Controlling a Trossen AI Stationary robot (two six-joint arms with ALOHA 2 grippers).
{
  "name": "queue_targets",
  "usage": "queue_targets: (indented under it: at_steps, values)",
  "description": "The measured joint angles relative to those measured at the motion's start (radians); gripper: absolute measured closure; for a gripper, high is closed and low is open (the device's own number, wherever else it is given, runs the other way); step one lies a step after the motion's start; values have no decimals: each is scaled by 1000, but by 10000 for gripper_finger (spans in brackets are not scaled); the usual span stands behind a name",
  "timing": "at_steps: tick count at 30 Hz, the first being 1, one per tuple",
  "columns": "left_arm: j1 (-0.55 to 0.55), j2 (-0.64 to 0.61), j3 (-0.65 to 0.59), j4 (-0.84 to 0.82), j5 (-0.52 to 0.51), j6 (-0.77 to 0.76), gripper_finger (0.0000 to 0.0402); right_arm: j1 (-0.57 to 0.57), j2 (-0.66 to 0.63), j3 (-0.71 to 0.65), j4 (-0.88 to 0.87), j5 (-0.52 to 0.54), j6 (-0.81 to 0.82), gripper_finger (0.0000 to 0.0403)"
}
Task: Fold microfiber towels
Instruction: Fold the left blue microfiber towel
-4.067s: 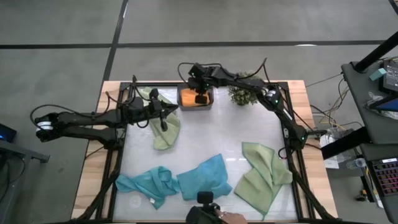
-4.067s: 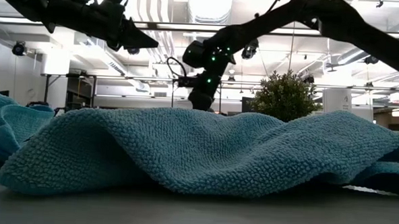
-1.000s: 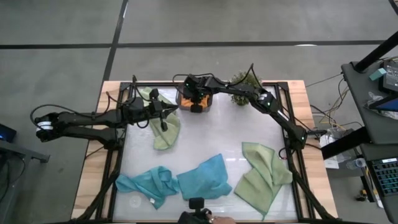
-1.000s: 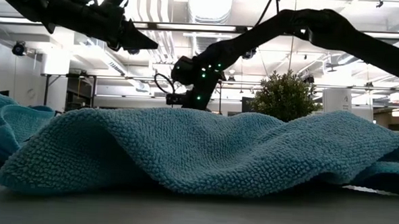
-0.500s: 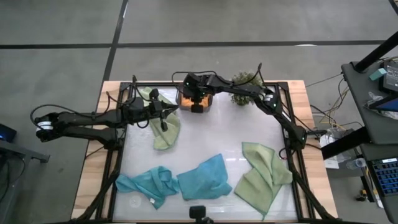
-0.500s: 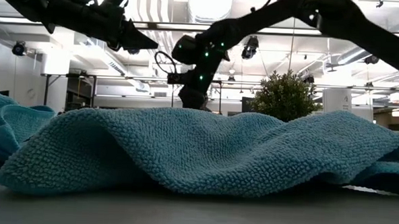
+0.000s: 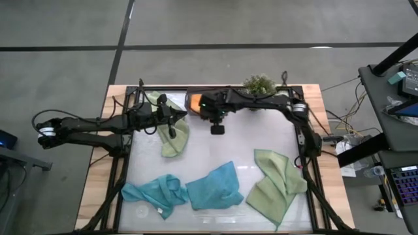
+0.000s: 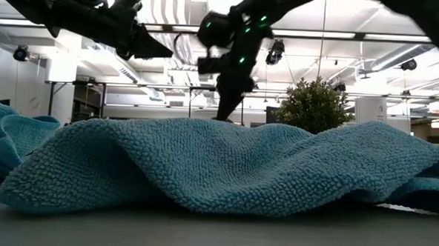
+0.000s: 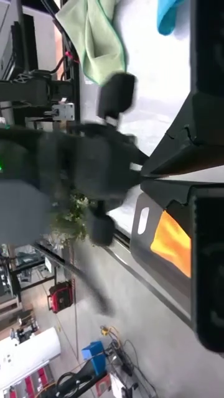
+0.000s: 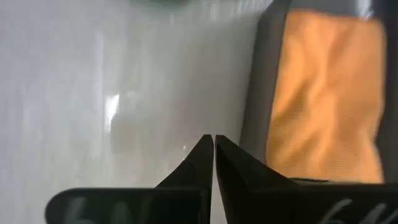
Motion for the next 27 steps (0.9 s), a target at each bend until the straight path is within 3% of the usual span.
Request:
queue_targets:
  at_steps: [13,21,27]
  values:
    - [-40,0,0,38,4,-156,394,56,-362,-534,614,1,26,392]
    - [-101,20,0,40,4,-285,394,70,-443,-770,1009,-45,50,392]
    - [-144,105,0,73,2,-395,394,73,-458,-865,1157,-69,65,392]
